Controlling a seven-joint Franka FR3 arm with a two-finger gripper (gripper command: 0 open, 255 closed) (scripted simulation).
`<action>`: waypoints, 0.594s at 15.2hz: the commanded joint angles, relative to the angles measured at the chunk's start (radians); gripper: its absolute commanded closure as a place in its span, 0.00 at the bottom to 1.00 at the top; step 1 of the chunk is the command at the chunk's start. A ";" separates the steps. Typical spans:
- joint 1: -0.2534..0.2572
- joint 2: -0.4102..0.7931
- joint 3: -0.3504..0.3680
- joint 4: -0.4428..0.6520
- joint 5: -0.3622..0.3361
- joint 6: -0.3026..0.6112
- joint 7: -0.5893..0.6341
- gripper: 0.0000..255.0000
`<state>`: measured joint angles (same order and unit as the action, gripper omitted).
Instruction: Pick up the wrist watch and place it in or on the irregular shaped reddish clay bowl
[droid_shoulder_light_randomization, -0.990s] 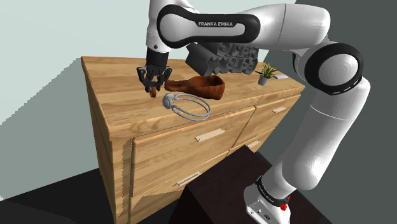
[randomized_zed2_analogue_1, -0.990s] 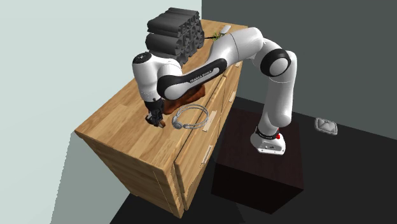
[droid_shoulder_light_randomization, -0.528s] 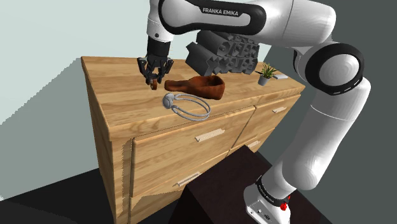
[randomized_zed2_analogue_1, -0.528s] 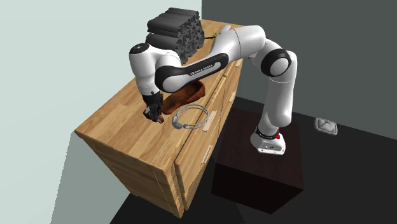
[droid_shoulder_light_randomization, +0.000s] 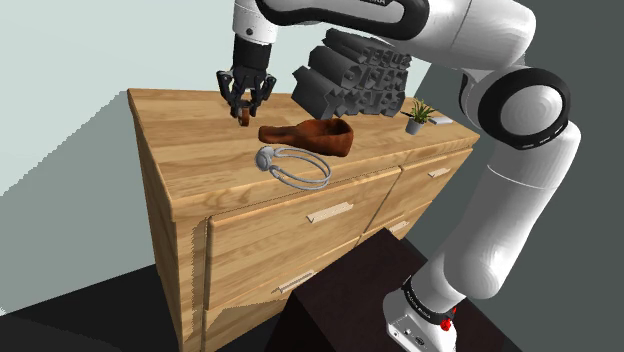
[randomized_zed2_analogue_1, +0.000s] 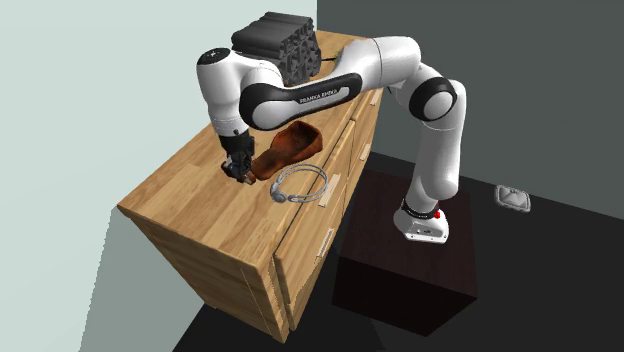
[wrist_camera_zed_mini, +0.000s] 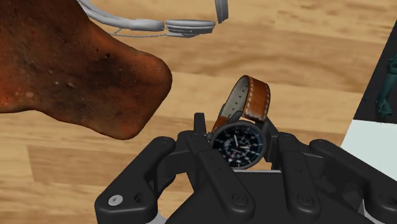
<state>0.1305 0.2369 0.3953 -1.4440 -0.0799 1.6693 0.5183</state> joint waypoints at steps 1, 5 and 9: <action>0.003 0.005 0.001 0.033 -0.002 -0.029 0.001 1.00; 0.010 0.020 0.002 0.108 -0.008 -0.090 0.003 1.00; 0.020 0.041 0.004 0.193 -0.016 -0.154 0.007 1.00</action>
<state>0.1471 0.2684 0.3989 -1.2800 -0.0923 1.5349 0.5242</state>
